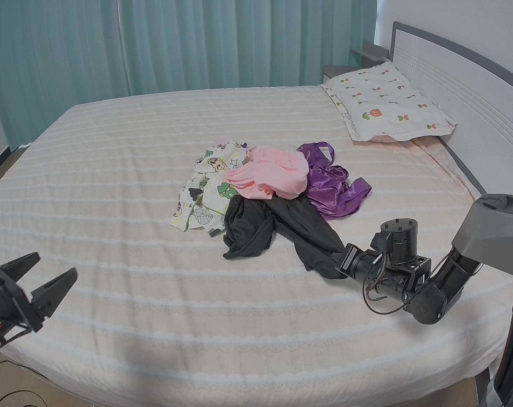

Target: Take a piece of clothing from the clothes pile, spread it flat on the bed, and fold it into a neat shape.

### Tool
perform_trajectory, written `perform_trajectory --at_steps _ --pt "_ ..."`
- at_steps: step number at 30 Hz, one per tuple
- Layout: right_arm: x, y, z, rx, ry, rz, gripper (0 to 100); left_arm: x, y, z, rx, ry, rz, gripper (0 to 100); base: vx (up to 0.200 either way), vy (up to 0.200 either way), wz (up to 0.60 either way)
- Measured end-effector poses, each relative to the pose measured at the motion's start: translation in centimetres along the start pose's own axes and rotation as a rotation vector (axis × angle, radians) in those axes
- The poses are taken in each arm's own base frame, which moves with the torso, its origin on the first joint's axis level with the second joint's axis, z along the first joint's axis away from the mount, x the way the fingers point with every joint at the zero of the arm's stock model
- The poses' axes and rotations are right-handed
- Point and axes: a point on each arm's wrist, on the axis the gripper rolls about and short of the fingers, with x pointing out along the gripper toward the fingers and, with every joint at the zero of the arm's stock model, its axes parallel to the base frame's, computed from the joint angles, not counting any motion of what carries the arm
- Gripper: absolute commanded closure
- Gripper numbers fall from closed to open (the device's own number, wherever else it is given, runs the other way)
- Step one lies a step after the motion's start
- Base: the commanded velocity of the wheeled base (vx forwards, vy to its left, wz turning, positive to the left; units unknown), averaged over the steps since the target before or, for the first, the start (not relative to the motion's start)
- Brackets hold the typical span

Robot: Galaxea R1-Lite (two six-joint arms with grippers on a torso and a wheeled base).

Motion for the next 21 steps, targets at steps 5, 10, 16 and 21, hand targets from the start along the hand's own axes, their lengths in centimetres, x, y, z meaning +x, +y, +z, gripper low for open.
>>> perform_trajectory --at_steps 5,10,16,21 --pt "-0.4 0.0 0.0 0.016 -0.010 0.010 100 4.6 -0.1 0.5 -0.051 0.067 -0.008 0 0.000 0.000 0.00" --pt "-0.8 -0.1 -0.1 0.030 -0.018 0.022 100 10.6 -0.9 0.1 -0.106 0.154 -0.017 0 0.000 0.000 0.00" --pt "-1.1 -0.2 -0.3 0.042 -0.021 0.032 100 17.6 -2.6 -1.9 -0.146 0.249 -0.030 0 0.000 0.000 0.00" --pt "-1.3 -0.3 -0.5 0.052 -0.022 0.039 100 23.4 -5.1 -4.5 -0.168 0.307 -0.051 0 0.000 0.000 0.00"
